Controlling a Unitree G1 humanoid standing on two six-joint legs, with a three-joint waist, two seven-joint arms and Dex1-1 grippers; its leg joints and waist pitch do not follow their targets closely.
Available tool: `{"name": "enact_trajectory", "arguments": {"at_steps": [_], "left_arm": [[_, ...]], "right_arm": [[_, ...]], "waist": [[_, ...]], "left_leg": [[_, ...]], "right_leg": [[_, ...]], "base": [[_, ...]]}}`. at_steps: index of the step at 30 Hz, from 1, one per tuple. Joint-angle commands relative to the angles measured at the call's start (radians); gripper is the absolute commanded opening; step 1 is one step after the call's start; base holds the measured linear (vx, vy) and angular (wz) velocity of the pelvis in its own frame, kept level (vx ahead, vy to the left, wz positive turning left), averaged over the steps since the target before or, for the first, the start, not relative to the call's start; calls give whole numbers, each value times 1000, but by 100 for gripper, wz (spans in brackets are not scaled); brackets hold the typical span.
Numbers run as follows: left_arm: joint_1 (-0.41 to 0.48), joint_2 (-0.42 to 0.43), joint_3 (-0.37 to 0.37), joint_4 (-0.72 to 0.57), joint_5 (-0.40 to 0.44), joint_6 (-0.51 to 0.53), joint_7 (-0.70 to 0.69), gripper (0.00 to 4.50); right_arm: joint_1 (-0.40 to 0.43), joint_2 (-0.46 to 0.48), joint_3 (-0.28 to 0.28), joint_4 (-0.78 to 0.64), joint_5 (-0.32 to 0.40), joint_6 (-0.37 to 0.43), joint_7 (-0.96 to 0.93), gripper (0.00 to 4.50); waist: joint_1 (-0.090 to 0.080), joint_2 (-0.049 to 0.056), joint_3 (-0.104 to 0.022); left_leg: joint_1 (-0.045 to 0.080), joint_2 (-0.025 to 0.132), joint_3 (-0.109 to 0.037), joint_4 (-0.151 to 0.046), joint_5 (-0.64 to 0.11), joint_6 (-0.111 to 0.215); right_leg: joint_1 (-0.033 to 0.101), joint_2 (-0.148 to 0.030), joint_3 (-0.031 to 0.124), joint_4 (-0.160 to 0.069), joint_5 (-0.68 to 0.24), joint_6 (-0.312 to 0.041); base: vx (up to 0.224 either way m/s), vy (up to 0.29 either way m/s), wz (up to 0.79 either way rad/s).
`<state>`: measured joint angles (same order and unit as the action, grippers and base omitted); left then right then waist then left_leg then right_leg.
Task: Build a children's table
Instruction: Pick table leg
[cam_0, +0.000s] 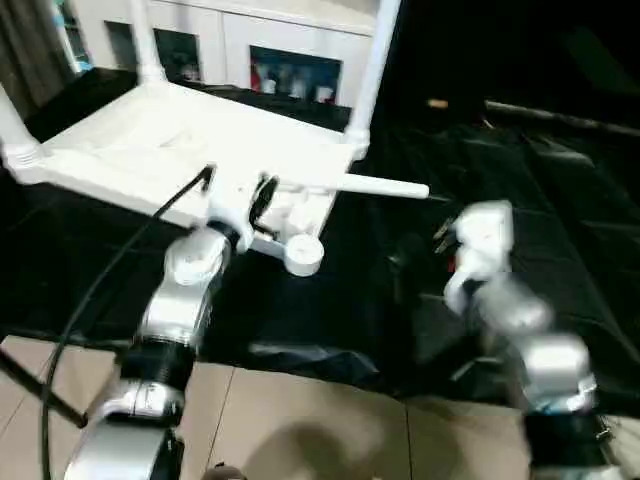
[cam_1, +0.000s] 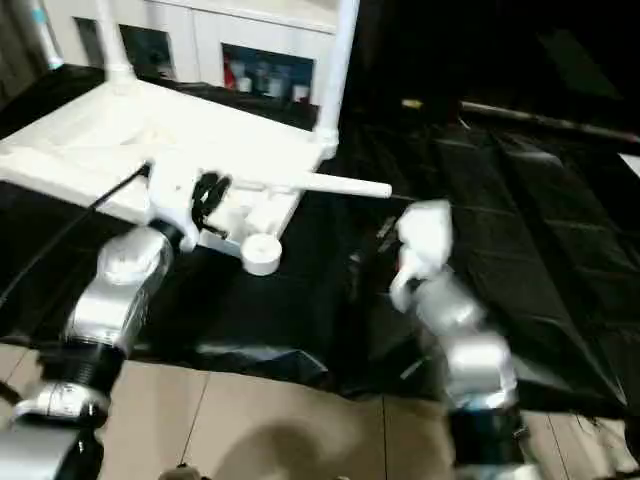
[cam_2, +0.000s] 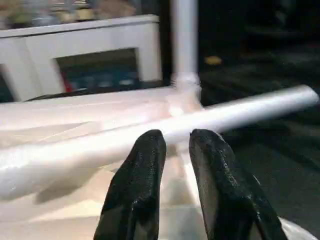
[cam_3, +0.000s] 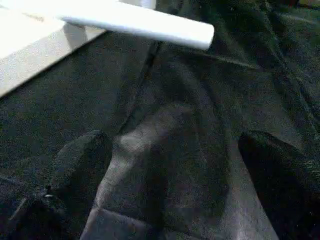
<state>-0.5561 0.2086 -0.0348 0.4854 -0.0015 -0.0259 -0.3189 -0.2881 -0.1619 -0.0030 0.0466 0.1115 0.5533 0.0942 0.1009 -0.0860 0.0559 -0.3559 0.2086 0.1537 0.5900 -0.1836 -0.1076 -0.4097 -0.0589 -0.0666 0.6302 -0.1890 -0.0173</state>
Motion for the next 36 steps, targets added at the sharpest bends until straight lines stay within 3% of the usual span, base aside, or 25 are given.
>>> {"name": "enact_trajectory", "arguments": {"at_steps": [1, 2, 3, 4, 7, 8, 9, 10, 11, 12, 13, 14, 15, 19, 21, 22, 23, 25, 26, 27, 28, 29, 30, 34, 36], "left_arm": [[-41, 14, -24, 7, 33, -25, -24, 155], [-49, 20, -25, 10, 41, -23, -25, 158], [-73, 34, -19, 29, 48, -21, -25, 165], [-88, 46, -15, 42, 54, -19, -25, 175], [-84, 47, -6, 22, 53, 18, -20, 196], [-81, 47, -6, 5, 42, 35, -19, 199], [-80, 46, -7, -2, 36, 42, -20, 208], [-87, 46, -13, 4, 35, 29, -26, 230], [-87, 46, -13, 4, 35, 29, -26, 230], [-105, 50, -30, 31, 51, 10, -37, 235], [-105, 50, -30, 31, 51, 10, -37, 237], [-179, 69, -96, 143, 119, -38, -86, 241], [-207, 77, -122, 187, 145, -49, -106, 251], [-313, 76, -166, 347, 188, -100, -168, 277], [-386, 70, -193, 451, 214, -137, -217, 303], [-417, 69, -209, 491, 228, -164, -242, 303], [-469, 65, -233, 566, 242, -189, -294, 319], [-501, 60, -245, 612, 246, -207, -352, 324], [-521, 61, -263, 642, 270, -217, -360, 348], [-534, 62, -275, 662, 288, -223, -364, 348], [-549, 59, -279, 687, 300, -222, -359, 359], [-562, 56, -281, 707, 308, -221, -350, 364], [-578, 54, -289, 728, 327, -220, -304, 370], [-632, 40, -301, 793, 366, -201, -144, 402], [-661, 11, -182, 814, 255, -133, -68, 402]], "right_arm": [[-22, -12, -5, 1, -16, -44, -1, 450], [-27, -14, -1, 6, -24, -61, -4, 450], [-30, -15, -6, 6, -25, -82, -7, 450], [-29, -14, -16, 4, -20, -91, -10, 450], [-22, -11, -30, 4, -23, -96, -26, 450], [-14, -9, -44, 0, -17, -94, -29, 450], [-8, -10, -51, -3, -17, -91, -32, 450], [-2, -14, -59, -5, -9, -89, -24, 450], [-2, -14, -59, -5, -9, -89, -24, 450], [2, -22, -63, -3, -10, -91, -19, 450], [2, -22, -63, -3, -10, -91, -19, 450], [2, -37, -58, -3, 0, -91, 12, 450], [2, -41, -55, -5, 4, -90, 24, 450], [-3, -55, -51, -12, -3, -87, 30, 450], [6, -68, -57, -29, -5, -79, 36, 450], [14, -75, -62, -43, -4, -72, 39, 450], [42, -91, -72, -87, -2, -54, 48, 450], [71, -108, -80, -131, -2, -34, 54, 450], [90, -117, -89, -160, 1, -19, 57, 450], [104, -123, -96, -182, 3, -9, 59, 450], [120, -130, -105, -206, 6, 4, 58, 450], [132, -135, -113, -226, 9, 15, 57, 450], [149, -141, -121, -252, 9, 28, 55, 450], [194, -151, -147, -350, 19, 86, 48, 450], [217, -138, -147, -417, 24, 112, 37, 450]], "waist": [[-4, 31, -64], [-6, 29, -63], [-5, 45, -65], [-12, 37, -62], [-12, 38, -64], [-13, 27, -64], [-10, 32, -66], [-15, 10, -66], [-10, 20, -66], [-13, 12, -65], [-11, 17, -64], [-13, 13, -65], [-7, 19, -65], [-10, 17, -64], [-8, 32, -65], [-9, 26, -68], [-7, 66, -69], [-6, 48, -74], [-6, 70, -74], [-10, 61, -74], [-9, 74, -76], [-14, 64, -75], [-13, 85, -75], [-23, 89, -72], [-27, 94, -70]], "left_leg": [[5, 13, 3, -71, -215, -35], [4, 12, 2, -71, -220, -37], [6, 10, 0, -71, -223, -44], [8, 9, 2, -70, -237, -42], [2, 9, 2, -68, -192, -37], [1, 10, 5, -67, -184, -33], [2, 9, 4, -65, -172, -31], [-2, 9, 9, -64, -152, -19], [-2, 8, 6, -65, -145, -18], [-1, 10, 9, -64, -141, -11], [-2, 9, 8, -65, -141, -10], [0, 11, 9, -65, -142, -8], [9, 5, 10, -65, -153, 1], [1, 10, 6, -67, -125, -14], [3, 3, 8, -64, -129, -12], [4, 6, 8, -64, -130, -14], [6, 6, 4, -63, -123, -21], [3, 3, 5, -59, -80, -5], [2, 2, 3, -57, -63, -1], [-2, 0, 5, -55, -55, 13], [1, 1, 4, -53, -56, 14], [-3, -1, 6, -53, -60, 24], [-2, -2, 6, -51, -66, 25], [-7, -8, 8, -47, -92, 38], [-7, -9, 11, -45, -100, 41]], "right_leg": [[53, -66, 50, -91, -221, -81], [55, -66, 50, -90, -224, -80], [56, -66, 50, -86, -222, -84], [54, -64, 50, -91, -229, -84], [61, -65, 51, -82, -182, -106], [61, -64, 51, -81, -174, -108], [62, -65, 52, -77, -163, -115], [63, -63, 51, -79, -146, -118], [65, -65, 51, -74, -152, -120], [61, -66, 52, -79, -155, -116], [62, -66, 51, -78, -167, -113], [59, -66, 51, -80, -172, -108], [53, -62, 51, -89, -208, -76], [61, -70, 53, -80, -150, -100], [62, -68, 54, -85, -147, -106], [64, -69, 54, -83, -135, -110], [65, -69, 56, -77, -94, -124], [80, -64, 56, -70, 15, -149], [79, -64, 57, -67, 50, -163], [84, -61, 56, -70, 78, -171], [83, -63, 56, -67, 83, -179], [88, -62, 55, -69, 77, -189], [86, -63, 55, -70, 64, -193], [89, -57, 51, -88, -59, -172], [84, -56, 49, -97, -136, -159]], "base": [[0, 0, 0], [0, 0, 0], [0, 0, 0], [0, 0, 0], [0, 0, 0], [0, 0, 0], [0, 0, 0], [0, 0, 0], [0, 0, 0], [0, 0, 0], [0, 0, 0], [0, 0, 0], [0, 0, 0], [0, 0, 0], [0, 0, 0], [0, 0, 0], [0, 0, 0], [0, 0, 0], [0, 0, 0], [0, 0, 0], [0, 0, 0], [0, 0, 0], [0, 0, 0], [0, 0, 0], [0, 0, 0]]}}
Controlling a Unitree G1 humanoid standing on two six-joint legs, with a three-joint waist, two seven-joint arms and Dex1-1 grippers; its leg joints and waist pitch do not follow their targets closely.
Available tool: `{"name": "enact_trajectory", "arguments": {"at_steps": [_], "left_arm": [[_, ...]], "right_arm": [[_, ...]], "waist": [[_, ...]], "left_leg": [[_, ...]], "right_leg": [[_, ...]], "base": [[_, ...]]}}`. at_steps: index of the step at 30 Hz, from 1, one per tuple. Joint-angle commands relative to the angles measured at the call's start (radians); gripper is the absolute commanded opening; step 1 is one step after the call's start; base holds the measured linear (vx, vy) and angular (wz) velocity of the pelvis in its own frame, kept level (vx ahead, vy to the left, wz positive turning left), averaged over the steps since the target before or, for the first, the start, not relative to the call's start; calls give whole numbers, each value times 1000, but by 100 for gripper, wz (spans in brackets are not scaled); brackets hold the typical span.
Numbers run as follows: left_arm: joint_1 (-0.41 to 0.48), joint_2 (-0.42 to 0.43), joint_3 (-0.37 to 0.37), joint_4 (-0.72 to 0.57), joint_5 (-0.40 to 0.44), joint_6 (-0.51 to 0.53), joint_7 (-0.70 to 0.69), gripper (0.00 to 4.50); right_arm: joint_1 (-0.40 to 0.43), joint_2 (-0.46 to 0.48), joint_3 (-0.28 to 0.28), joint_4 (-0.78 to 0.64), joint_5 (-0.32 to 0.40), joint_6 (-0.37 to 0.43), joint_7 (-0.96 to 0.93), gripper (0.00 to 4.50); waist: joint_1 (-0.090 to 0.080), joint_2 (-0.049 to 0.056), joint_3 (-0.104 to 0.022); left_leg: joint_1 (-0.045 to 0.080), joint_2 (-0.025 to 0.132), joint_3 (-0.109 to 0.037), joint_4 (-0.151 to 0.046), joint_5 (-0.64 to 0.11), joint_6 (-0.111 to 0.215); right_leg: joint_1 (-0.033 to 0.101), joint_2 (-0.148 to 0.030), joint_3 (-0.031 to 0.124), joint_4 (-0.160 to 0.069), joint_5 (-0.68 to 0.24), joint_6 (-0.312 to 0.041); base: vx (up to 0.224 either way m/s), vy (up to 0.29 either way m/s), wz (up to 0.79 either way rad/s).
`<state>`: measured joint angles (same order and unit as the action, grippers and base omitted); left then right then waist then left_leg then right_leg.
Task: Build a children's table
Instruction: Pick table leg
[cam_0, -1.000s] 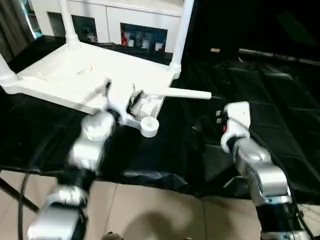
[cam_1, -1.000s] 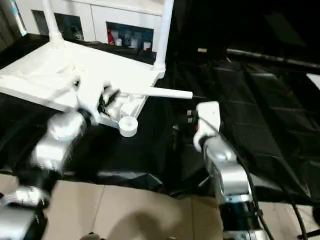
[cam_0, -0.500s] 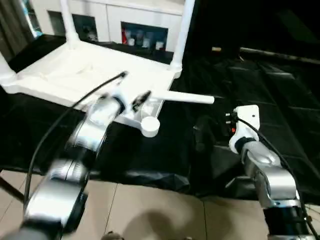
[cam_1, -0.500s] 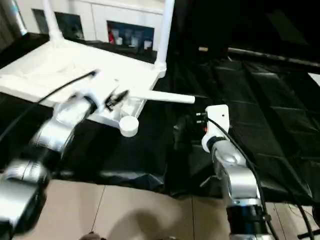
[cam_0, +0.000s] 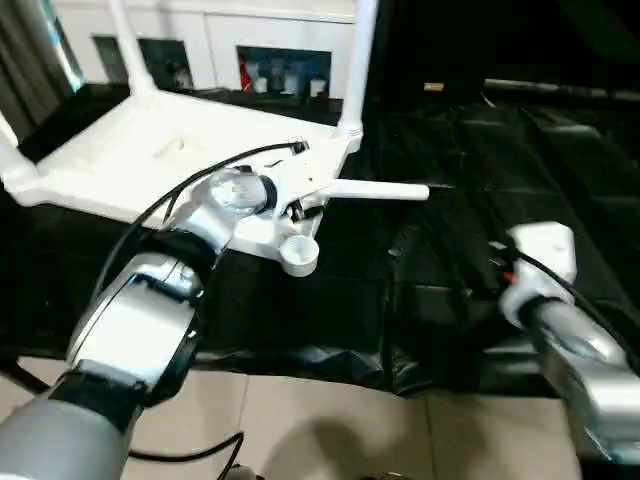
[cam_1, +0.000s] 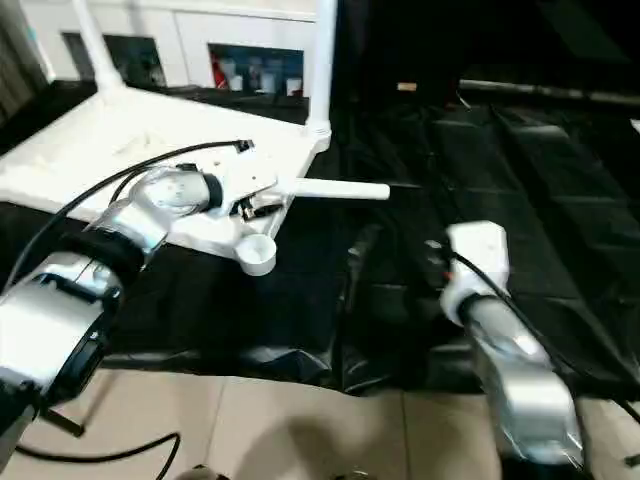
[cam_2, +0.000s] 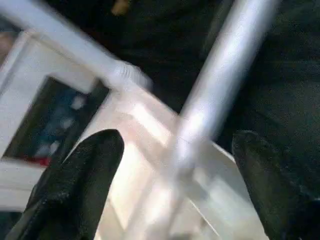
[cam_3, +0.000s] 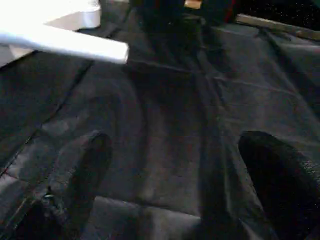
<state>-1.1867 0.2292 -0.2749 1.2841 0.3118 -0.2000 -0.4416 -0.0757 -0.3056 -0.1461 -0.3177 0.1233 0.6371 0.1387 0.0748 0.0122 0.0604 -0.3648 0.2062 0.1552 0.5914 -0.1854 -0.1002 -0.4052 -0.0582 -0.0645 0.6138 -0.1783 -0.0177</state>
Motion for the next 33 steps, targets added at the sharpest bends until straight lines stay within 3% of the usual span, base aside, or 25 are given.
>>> {"name": "enact_trajectory", "arguments": {"at_steps": [1, 4, 7, 8, 10, 11, 13, 14, 15, 16, 17, 18, 19, 21, 22, 23, 24, 25, 26, 27, 28, 29, 30, 31, 33], "left_arm": [[-30, -9, 58, 16, -58, 41, 54, 402], [-54, -14, 123, 40, -97, 75, 188, 402], [-70, -31, 226, 36, -196, 85, 195, 402], [-73, -37, 257, 35, -226, 98, 197, 402], [-35, -52, 330, -29, -305, 22, 201, 402], [-27, -54, 334, -40, -311, 11, 198, 402], [69, -77, 357, -194, -350, 16, 196, 402], [155, -91, 351, -337, -361, 43, 188, 402], [209, -99, 347, -427, -368, 61, 182, 402], [305, -106, 335, -570, -362, 88, 206, 402], [411, -106, 311, -711, -343, 104, 224, 402], [465, -103, 298, -773, -324, 107, 244, 402], [517, -101, 288, -825, -306, 106, 261, 402], [565, -103, 287, -858, -298, 98, 263, 402], [600, -103, 286, -897, -295, 107, 261, 402], [635, -101, 287, -936, -294, 119, 257, 402], [672, -101, 291, -994, -297, 161, 261, 402], [712, -93, 299, -1052, -285, 200, 270, 402], [717, -92, 298, -1062, -285, 207, 271, 402], [731, -87, 297, -1087, -285, 228, 272, 402], [737, -83, 297, -1095, -286, 238, 272, 402], [746, -72, 298, -1105, -280, 247, 281, 402], [746, -72, 298, -1105, -280, 247, 281, 402], [744, -69, 302, -1107, -281, 258, 289, 402], [740, -68, 304, -1106, -283, 262, 290, 402]], "right_arm": [[4, 6, -4, -53, 12, 28, -8, 450], [10, 24, 15, -119, 37, 36, 0, 450], [-23, -1, 52, -151, 26, 47, 30, 450], [-29, -12, 63, -156, 14, 47, 36, 450], [-44, -8, 47, -138, 23, 28, 38, 450], [-46, -5, 43, -136, 26, 27, 37, 450], [-56, 30, 7, -115, 61, 4, 30, 450], [-57, 47, -4, -110, 76, 2, 27, 450], [-59, 59, -9, -104, 85, 1, 25, 450], [-53, 55, 11, -97, 82, -9, 41, 450], [-47, 63, 29, -86, 88, -22, 55, 450], [-45, 72, 36, -77, 96, -31, 62, 450], [-45, 85, 40, -68, 109, -36, 67, 450], [-52, 108, 43, -48, 127, -42, 70, 450], [-48, 120, 47, -41, 128, -49, 73, 450], [-38, 129, 59, -32, 127, -67, 81, 450], [-28, 141, 64, -24, 126, -83, 85, 450], [-20, 161, 58, -9, 128, -97, 75, 450], [-20, 163, 57, -7, 128, -98, 73, 450], [-22, 167, 56, -1, 130, -103, 68, 450], [-24, 168, 55, 3, 131, -107, 67, 450], [-32, 168, 55, 14, 131, -116, 69, 450], [-32, 168, 55, 14, 131, -116, 69, 450], [-41, 164, 57, 25, 128, -125, 77, 450], [-44, 160, 60, 31, 126, -130, 82, 450]], "waist": [[-1, -6, -74], [-10, -23, -74], [-17, -16, -73], [-18, -17, -74], [-16, -39, -73], [-13, -33, -72], [-10, -55, -72], [-8, -49, -76], [-10, -55, -77], [-9, -63, -78], [-11, -74, -73], [-11, -67, -73], [-15, -71, -66], [-22, -65, -54], [-28, -70, -39], [-29, -72, -34], [-32, -69, -28], [-38, -59, -25], [-42, -58, -20], [-47, -58, -24], [-49, -56, -29], [-49, -59, -34], [-42, -64, -43], [-35, -62, -44], [-21, -64, -64]], "left_leg": [[4, -5, 8, -46, -106, 39], [1, -5, 9, -47, -111, 49], [-1, -6, 8, -47, -97, 63], [-1, -5, 8, -46, -94, 64], [-2, -3, 12, -45, -92, 77], [-3, -3, 10, -47, -90, 77], [-6, 5, 10, -50, -81, 92], [-4, 7, 11, -50, -71, 94], [-5, 16, 9, -52, -51, 104], [0, 23, 8, -55, -85, 102], [4, 24, 12, -58, -127, 101], [14, 29, 10, -62, -210, 87], [24, 26, 14, -67, -265, 83], [84, 25, 12, -78, -475, 55], [114, 28, 8, -79, -573, 45], [119, 25, 6, -79, -602, 41], [140, 22, 5, -74, -654, 27], [141, 31, -4, -81, -686, 18], [139, 37, -7, -88, -716, 13], [131, 41, -12, -96, -727, 11], [136, 31, -8, -94, -713, 13], [130, 24, -7, -92, -679, 15], [97, 7, 3, -89, -550, 25], [85, 3, 8, -87, -494, 31], [72, -6, 16, -89, -293, 65]], "right_leg": [[78, -57, 46, -83, -170, -164], [76, -55, 42, -84, -214, -153], [73, -55, 40, -89, -235, -139], [73, -56, 40, -88, -229, -145], [70, -57, 41, -87, -215, -163], [72, -60, 41, -84, -215, -168], [71, -65, 41, -79, -191, -181], [68, -65, 40, -74, -168, -190], [68, -67, 42, -65, -110, -214], [78, -74, 40, -58, -134, -223], [76, -72, 39, -65, -186, -218], [82, -76, 37, -72, -310, -195], [75, -68, 34, -86, -388, -177], [58, -50, 14, -116, -588, -139], [45, -45, 1, -128, -641, -132], [49, -44, -6, -135, -672, -120], [47, -44, -23, -155, -732, -85], [64, -50, -34, -153, -724, -62], [70, -51, -44, -152, -715, -49], [90, -53, -46, -141, -694, -33], [97, -60, -42, -142, -698, -33], [107, -68, -39, -146, -707, -35], [140, -78, -16, -150, -725, -34], [149, -82, -11, -156, -742, -34], [179, -73, 11, -139, -584, -108]], "base": [[0, 0, 0], [0, 0, 0], [0, 0, 0], [0, 0, 0], [0, 0, 0], [0, 0, 0], [0, 0, 0], [0, 0, 0], [0, 0, 0], [0, 0, 0], [0, 0, 0], [0, 0, 0], [0, 0, 0], [0, 0, 0], [0, 0, 0], [0, 0, 0], [0, 0, 0], [50, 23, -13], [78, 34, -22], [78, 34, -22], [80, 35, -20], [105, 25, -18], [105, 25, -18], [103, 25, -13], [105, 15, -3]]}}
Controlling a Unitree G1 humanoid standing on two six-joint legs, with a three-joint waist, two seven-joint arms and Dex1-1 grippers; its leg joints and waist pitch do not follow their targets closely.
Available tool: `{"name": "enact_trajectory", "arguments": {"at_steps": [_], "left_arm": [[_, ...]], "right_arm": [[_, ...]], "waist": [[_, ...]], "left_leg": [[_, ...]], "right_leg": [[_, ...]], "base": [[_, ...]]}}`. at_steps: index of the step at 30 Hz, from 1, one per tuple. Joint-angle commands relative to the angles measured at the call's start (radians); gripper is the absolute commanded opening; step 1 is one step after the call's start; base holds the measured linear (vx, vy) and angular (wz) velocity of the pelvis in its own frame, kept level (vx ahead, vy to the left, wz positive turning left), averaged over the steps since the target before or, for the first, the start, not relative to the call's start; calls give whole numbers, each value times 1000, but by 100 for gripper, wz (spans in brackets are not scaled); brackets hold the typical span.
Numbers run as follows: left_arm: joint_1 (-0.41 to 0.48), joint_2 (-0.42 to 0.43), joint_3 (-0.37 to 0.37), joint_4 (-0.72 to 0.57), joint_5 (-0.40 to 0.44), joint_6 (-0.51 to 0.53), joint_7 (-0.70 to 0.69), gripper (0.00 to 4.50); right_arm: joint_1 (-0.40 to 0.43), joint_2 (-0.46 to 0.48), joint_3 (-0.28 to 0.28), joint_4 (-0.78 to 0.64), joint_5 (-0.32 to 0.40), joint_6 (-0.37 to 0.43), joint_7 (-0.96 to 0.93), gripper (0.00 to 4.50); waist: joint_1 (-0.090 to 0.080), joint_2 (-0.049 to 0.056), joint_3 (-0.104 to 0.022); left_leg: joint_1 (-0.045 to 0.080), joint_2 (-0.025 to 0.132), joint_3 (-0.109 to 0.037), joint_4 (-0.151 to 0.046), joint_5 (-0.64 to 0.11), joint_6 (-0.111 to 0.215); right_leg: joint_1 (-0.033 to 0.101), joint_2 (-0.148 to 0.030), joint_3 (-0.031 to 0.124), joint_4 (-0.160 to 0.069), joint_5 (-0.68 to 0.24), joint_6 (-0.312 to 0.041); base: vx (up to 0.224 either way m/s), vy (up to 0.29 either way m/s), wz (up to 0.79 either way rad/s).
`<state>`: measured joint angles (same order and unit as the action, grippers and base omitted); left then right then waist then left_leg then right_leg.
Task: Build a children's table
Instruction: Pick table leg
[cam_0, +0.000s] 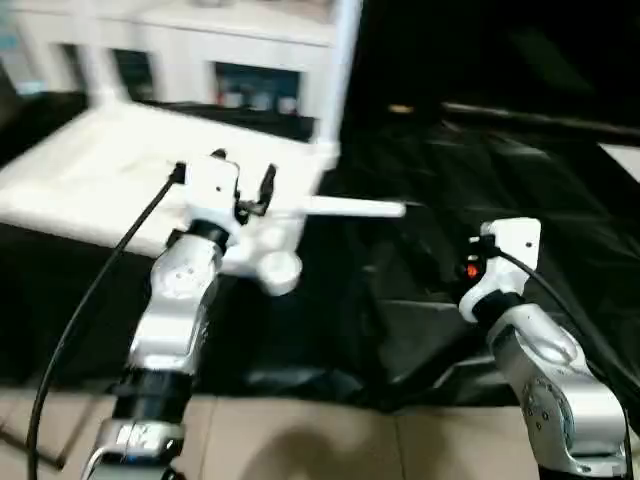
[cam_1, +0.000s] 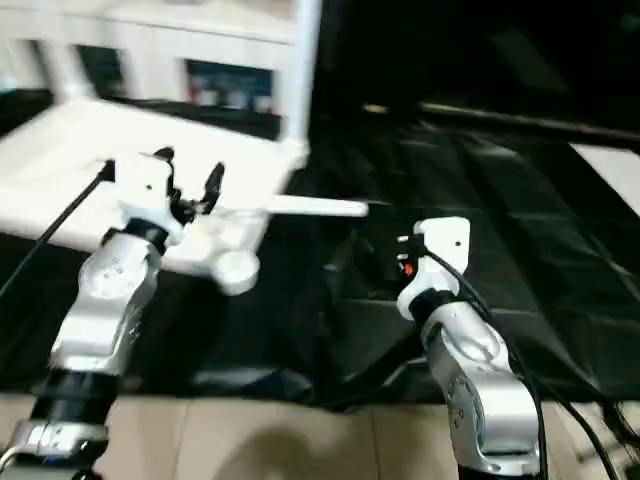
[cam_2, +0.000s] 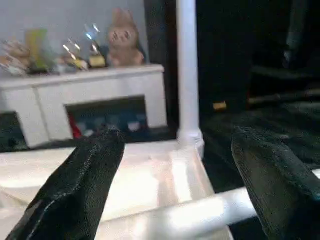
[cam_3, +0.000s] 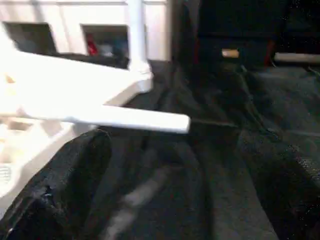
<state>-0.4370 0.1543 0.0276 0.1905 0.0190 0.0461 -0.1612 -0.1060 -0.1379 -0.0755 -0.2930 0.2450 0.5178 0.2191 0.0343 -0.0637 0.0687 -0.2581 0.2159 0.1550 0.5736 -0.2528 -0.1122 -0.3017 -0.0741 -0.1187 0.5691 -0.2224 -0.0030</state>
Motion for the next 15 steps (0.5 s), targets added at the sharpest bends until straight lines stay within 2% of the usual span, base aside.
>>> {"name": "enact_trajectory", "arguments": {"at_steps": [1, 2, 3, 4, 5, 6, 7, 8, 9, 10, 11, 12, 13, 14, 15], "left_arm": [[-9, 7, 6, -36, 11, 46, 12, 402], [-7, 7, 7, -48, 12, 59, 13, 402], [-5, 7, 9, -56, 11, 70, 13, 402], [-4, 7, 9, -58, 11, 72, 13, 402], [-2, 8, 8, -62, 10, 76, 14, 402], [0, 8, 8, -66, 5, 83, 15, 402], [0, 8, 8, -66, 5, 83, 15, 402], [0, 7, 9, -68, 2, 86, 16, 402], [0, 7, 9, -69, 2, 88, 17, 402], [2, 8, 5, -72, 4, 89, 19, 402], [2, 9, 4, -73, 6, 87, 19, 402], [3, 9, 3, -76, 6, 92, 17, 402], [4, 9, 4, -78, 6, 96, 16, 402], [5, 9, 4, -84, 7, 104, 14, 402], [7, 11, 5, -85, -3, 95, -4, 402]], "right_arm": [[-21, -14, -4, 17, -3, -22, 13, 450], [-24, -16, -2, 21, -6, -25, 17, 450], [-27, -18, -1, 24, -7, -26, 21, 450], [-27, -18, -1, 25, -7, -26, 22, 450], [-27, -18, -1, 27, -5, -28, 22, 450], [-29, -19, 0, 28, 2, -27, 27, 450], [-29, -19, 0, 28, 2, -27, 27, 450], [-30, -20, 1, 30, 5, -29, 32, 450], [-28, -35, 19, 28, -5, -24, 44, 450], [-22, -54, 46, 22, -26, -28, 57, 450], [-20, -54, 48, 20, -28, -31, 55, 450], [-21, -45, 39, 19, -21, -34, 49, 450], [-22, -35, 27, 19, -7, -29, 45, 450], [-23, -25, 14, 19, 9, -25, 43, 450], [-26, -21, 3, 19, 12, -29, 38, 450]], "waist": [[18, 15, -81], [16, 16, -84], [15, 18, -88], [12, 13, -88], [21, 12, -91], [29, 8, -102], [39, 13, -111], [37, 16, -108], [7, 27, -108], [12, 0, -120], [30, -18, -108], [71, -23, -87], [100, -12, -66], [86, 1, -66], [-1, 77, -123]], "left_leg": [[-22, -16, 17, -76, -159, 93], [-14, -14, 15, -78, -134, 102], [7, -15, 13, -80, -93, 128], [7, -21, 13, -77, -69, 144], [-3, -42, 17, -64, -14, 175], [-17, -65, 15, -45, 61, 211], [-14, -83, 6, -30, 159, 248], [7, -81, -4, -29, 208, 271], [125, -20, -69, -32, 355, 352], [29, -127, -101, 38, 478, 581], [-71, -201, -76, 75, 403, 588], [-226, -208, -48, 150, 181, 493], [-233, -124, -64, 150, 3, 334], [-187, -83, -81, 95, 21, 300], [113, 7, -202, 62, 298, 387]], "right_leg": [[74, -43, 63, -73, -390, -173], [71, -36, 60, -61, -317, -200], [65, -26, 59, -41, -184, -250], [68, -20, 62, -33, -123, -268], [89, -15, 74, -25, -27, -295], [117, -1, 87, -15, 73, -297], [127, 24, 91, 5, 202, -264], [112, 41, 86, 18, 253, -239], [-2, 49, 54, 72, 218, -174], [103, 55, 51, 43, 239, -24], [182, 60, 86, 35, 337, 33], [302, -17, 176, 0, 596, 88], [280, -80, 174, -41, 727, 153], [243, -55, 111, -28, 683, 196], [-7, 64, -11, 180, 260, 244]], "base": [[145, 2, 4], [171, 4, 11], [171, 4, 11], [183, 6, 10], [194, 20, 7], [194, 20, 7], [213, 33, 14], [233, 15, 23], [233, 15, 23], [225, 0, 25], [199, 74, 66], [199, 74, 66], [126, 196, 117], [40, 199, 92], [40, 199, 92]]}}
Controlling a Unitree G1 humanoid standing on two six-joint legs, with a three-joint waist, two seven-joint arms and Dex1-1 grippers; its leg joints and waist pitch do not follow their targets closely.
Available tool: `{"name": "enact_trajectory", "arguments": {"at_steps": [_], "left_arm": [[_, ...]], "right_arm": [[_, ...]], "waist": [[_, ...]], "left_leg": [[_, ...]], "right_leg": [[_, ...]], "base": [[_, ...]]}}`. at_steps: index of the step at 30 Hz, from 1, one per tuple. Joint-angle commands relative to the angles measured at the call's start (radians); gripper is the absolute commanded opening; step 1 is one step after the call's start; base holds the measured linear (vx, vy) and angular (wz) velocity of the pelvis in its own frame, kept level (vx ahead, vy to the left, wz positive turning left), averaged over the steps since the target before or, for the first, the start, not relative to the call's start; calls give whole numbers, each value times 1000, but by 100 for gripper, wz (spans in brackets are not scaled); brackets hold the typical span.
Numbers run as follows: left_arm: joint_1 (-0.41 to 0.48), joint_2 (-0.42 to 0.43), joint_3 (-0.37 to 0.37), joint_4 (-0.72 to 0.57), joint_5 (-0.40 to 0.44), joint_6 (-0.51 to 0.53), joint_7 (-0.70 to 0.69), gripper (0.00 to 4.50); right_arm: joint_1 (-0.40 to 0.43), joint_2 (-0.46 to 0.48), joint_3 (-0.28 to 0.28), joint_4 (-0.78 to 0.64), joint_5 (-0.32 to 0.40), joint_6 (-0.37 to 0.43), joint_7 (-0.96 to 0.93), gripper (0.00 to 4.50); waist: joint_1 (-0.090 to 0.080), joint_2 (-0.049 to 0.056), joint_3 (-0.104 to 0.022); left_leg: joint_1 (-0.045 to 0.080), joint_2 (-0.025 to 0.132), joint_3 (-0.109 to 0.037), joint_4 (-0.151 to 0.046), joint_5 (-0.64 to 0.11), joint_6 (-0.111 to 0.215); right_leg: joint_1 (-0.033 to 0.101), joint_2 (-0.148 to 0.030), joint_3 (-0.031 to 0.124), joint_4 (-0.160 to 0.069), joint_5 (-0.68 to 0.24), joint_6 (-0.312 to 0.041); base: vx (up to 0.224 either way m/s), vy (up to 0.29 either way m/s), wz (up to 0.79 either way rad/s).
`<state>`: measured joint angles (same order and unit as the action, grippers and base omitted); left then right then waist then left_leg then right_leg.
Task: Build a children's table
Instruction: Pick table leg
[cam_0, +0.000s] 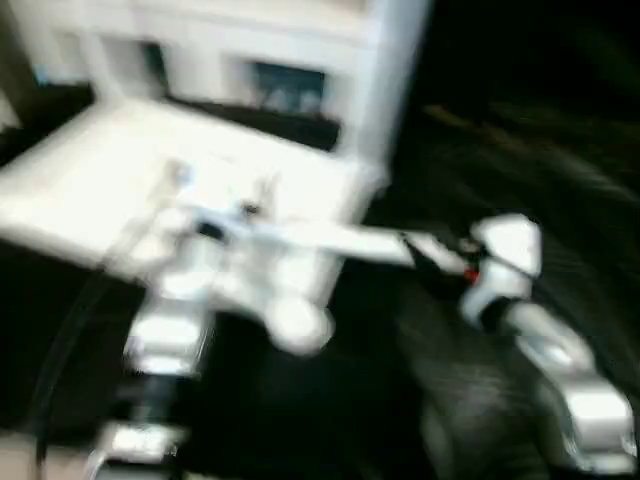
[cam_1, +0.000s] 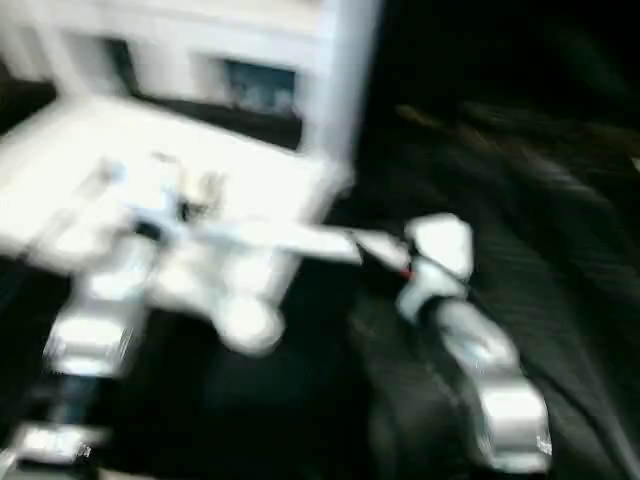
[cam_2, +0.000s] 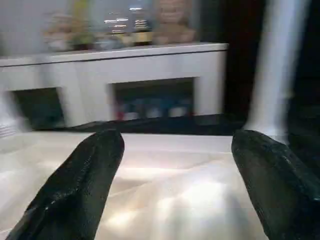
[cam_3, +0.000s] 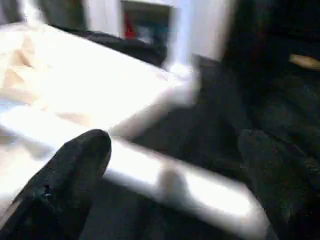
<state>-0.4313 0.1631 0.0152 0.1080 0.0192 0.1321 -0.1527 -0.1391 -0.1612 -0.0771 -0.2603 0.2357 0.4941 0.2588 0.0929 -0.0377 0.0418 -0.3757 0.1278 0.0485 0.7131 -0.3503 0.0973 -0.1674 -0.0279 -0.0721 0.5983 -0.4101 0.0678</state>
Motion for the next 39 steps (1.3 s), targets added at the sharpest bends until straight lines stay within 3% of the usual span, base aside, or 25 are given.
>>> {"name": "enact_trajectory", "arguments": {"at_steps": [1, 2, 3, 4, 5, 6, 7, 8, 10, 12, 13, 15, 17, 18, 20, 21, 22, 23, 24, 25, 27, 28, 30, 34, 39], "left_arm": [[2, 6, 15, -1, -11, 7, -29, 402], [-1, 13, 12, 6, -40, 10, -74, 402], [-3, 14, 11, 8, -47, 13, -83, 402], [-5, 23, 1, 12, -66, 2, -127, 402], [-12, 38, -11, 22, -79, -14, -175, 421], [-23, 51, -20, 37, -93, -19, -222, 431], [-38, 64, -29, 52, -111, -17, -272, 437], [-57, 81, -41, 74, -111, -14, -310, 437], [-97, 107, -60, 115, -118, -6, -384, 443], [-137, 136, -86, 161, -116, -14, -464, 447], [-167, 154, -105, 193, -114, -13, -545, 447], [-193, 169, -124, 218, -112, -10, -618, 447], [-218, 179, -143, 247, -120, -9, -681, 447], [-233, 185, -153, 265, -122, -8, -714, 447], [-319, 205, -208, 385, -112, -31, -854, 447], [-364, 209, -234, 449, -94, -45, -904, 447], [-401, 209, -258, 505, -70, -66, -935, 447], [-425, 207, -268, 544, -52, -83, -955, 447], [-456, 198, -276, 599, -29, -106, -964, 447], [-491, 186, -287, 666, 6, -138, -954, 447], [-544, 172, -312, 768, 57, -177, -957, 447], [-570, 169, -331, 823, 85, -187, -957, 447], [-598, 166, -358, 890, 100, -178, -985, 447], [-629, 159, -391, 997, 111, -184, -1061, 447], [-646, 140, -398, 1093, 174, -267, -1000, 447]], "right_arm": [[7, 1, 1, -14, 21, -7, -4, 450], [8, -7, 0, -15, 13, -9, -4, 450], [8, -9, 1, -16, 11, -9, -3, 450], [11, -10, 0, -17, 12, -10, -1, 450], [15, -13, 0, -18, 16, -11, 0, 450], [19, -17, 1, -20, 17, -15, 2, 450], [23, -21, 3, -23, 17, -18, 4, 450], [28, -23, 3, -27, 18, -20, 7, 450], [34, -29, 1, -32, 17, -23, 13, 450], [35, -31, -11, -34, 15, -20, 21, 450], [35, -39, -21, -37, 20, -19, 20, 450], [34, -49, -30, -38, 26, -18, 20, 450], [34, -60, -39, -40, 32, -15, 26, 450], [34, -67, -43, -41, 33, -13, 30, 450], [36, -106, -58, -40, 47, -5, 62, 450], [38, -127, -62, -41, 50, 0, 83, 450], [41, -147, -63, -44, 55, 7, 105, 450], [44, -158, -63, -47, 56, 12, 118, 450], [52, -178, -60, -55, 55, 15, 140, 450], [65, -199, -57, -68, 59, 27, 164, 450], [88, -236, -51, -91, 68, 42, 196, 450], [104, -256, -45, -107, 66, 42, 211, 450], [131, -276, -44, -136, 78, 56, 228, 450], [164, -299, -53, -170, 91, 73, 240, 450], [183, -310, -62, -191, 95, 84, 244, 450]], "waist": [[-67, 54, -96], [-47, 38, -104], [-38, 35, -86], [-32, 1, -93], [-21, -23, -88], [-36, -99, -76], [2, -121, -65], [17, -115, -61], [-22, -74, -60], [-70, -28, -48], [-93, -3, -46], [-106, 12, -44], [-115, -3, -30], [-119, -9, -26], [-146, 20, -17], [-100, 66, -8], [-77, 52, -4], [-99, 15, -27], [-75, -7, -55], [-66, -40, -60], [-20, -33, -70], [-14, -15, -76], [-17, 10, -77], [-23, 33, -68], [-32, 40, -50]], "left_leg": [[300, 127, -153, -59, 644, 218], [301, 179, -187, -49, 1244, 371], [201, 115, -83, -31, 1497, 223], [169, 57, -25, -26, 1573, 119], [159, 25, -3, -26, 1504, 87], [138, -78, 79, -15, 1115, 29], [59, -91, 76, 44, 476, 8], [58, -50, 49, 43, 238, -24], [66, -28, 32, -3, 4, -134], [50, -4, 36, -106, -33, -120], [49, 51, 17, -148, -128, -70], [63, 87, 19, -163, -192, -9], [48, 80, 54, -171, -276, 9], [77, 55, 77, -144, -333, -31], [117, 60, 82, -126, -374, -66], [-26, 175, 36, -259, -554, -81], [44, 167, 68, -271, -617, -58], [92, 160, 52, -224, -549, -55], [87, 52, 80, -150, -261, -143], [25, 37, 79, -134, -82, -143], [36, 28, 71, -137, 195, -113], [23, 24, 73, -136, 315, -98], [19, 28, 77, -134, 346, -113], [24, 58, 78, -155, 213, -160], [37, 74, 87, -175, 19, -182]], "right_leg": [[-225, 16, -50, 174, 95, 146], [-309, -39, -12, 208, 16, 79], [-338, -54, 4, 206, 221, 61], [-350, -45, 6, 163, 449, 6], [-357, -50, 22, 111, 598, -55], [-320, -58, 61, -8, 957, -106], [-227, -206, 194, -55, 960, -216], [-234, -245, 223, -110, 832, -286], [-215, -172, 146, -141, 115, -426], [-260, -54, 54, -111, -211, -242], [-261, -45, 16, -105, -232, -133], [-248, -66, -3, -84, -52, -167], [-223, -76, -15, -107, -72, -174], [-235, -85, -41, -161, -310, -97], [-231, -70, -154, -236, -454, 47], [-97, -93, -80, 108, -48, -29], [-188, -87, -38, 86, 153, -81], [-193, -117, 11, 55, 87, -76], [-183, -147, 56, -36, -107, -78], [-140, -163, 69, -62, -201, -27], [-156, -137, 78, -45, -44, 23], [-152, -99, 70, -15, 315, -27], [-153, -84, 61, -1, 510, -122], [-149, -85, 54, -21, 355, -285], [-152, -94, 51, -59, 41, -284]], "base": [[271, -98, 7], [99, -215, -19], [99, -215, -19], [-454, -58, 7], [-633, -43, 22], [-633, -43, 22], [-538, -55, 62], [-284, -5, 60], [-203, 5, 35], [-95, -33, -2], [-120, -35, 9], [-87, -27, 22], [-85, -40, 24], [-78, -46, 21], [-29, -55, 9], [-55, -63, 1], [-55, -114, 9], [65, -158, 10], [65, -158, 10], [25, -135, -13], [-3, -60, -1], [49, -129, 13], [53, -114, 11], [0, 0, 0], [0, 0, 0]]}}
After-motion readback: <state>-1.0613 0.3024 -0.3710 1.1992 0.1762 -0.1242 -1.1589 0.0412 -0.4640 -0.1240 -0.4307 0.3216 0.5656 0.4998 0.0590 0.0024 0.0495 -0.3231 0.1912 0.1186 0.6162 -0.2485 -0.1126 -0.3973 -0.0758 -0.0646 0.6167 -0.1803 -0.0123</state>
